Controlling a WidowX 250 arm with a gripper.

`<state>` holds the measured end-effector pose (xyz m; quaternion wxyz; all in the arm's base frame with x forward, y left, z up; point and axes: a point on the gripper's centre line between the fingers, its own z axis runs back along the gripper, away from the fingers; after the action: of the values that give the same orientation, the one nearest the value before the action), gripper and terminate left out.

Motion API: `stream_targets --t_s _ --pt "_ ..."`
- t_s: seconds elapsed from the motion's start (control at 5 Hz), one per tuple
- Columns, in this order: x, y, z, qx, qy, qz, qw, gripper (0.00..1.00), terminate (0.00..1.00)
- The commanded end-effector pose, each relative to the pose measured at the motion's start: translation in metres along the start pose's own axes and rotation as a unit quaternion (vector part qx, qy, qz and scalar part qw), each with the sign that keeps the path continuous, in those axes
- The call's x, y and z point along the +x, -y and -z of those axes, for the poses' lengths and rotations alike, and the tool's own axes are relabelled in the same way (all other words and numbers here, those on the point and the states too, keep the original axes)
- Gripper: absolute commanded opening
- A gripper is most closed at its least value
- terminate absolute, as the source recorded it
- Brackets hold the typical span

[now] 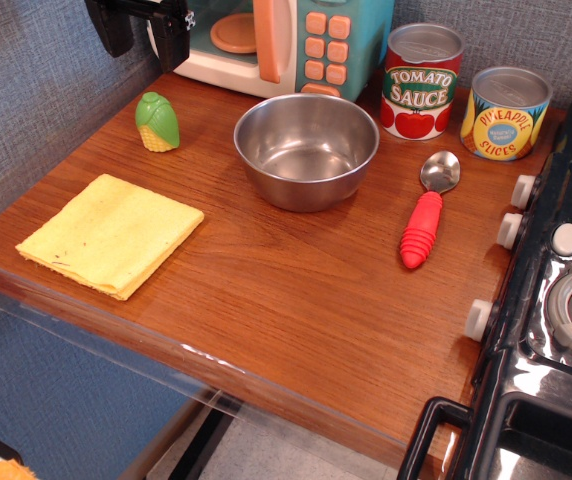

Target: Move the yellow cloth on the table from bottom left to bottom right

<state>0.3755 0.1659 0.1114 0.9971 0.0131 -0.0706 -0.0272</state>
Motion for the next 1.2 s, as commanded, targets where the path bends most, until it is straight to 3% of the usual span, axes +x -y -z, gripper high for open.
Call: stream_targets --t_s 0.0,0.2,0.6,1.0 --pt "0.000 0.000 0.000 0.000 0.000 0.000 1.0000 1.00 0.00" --pt "0.000 0.014 -0.002 0.004 0.003 0.017 0.9998 1.00 0.00" --pt "-0.039 0.008 -0.004 0.028 -0.018 -0.008 0.9994 1.00 0.00" --pt "-0.078 0.013 0.028 0.024 -0.045 -0.005 0.9987 1.00 0.00"
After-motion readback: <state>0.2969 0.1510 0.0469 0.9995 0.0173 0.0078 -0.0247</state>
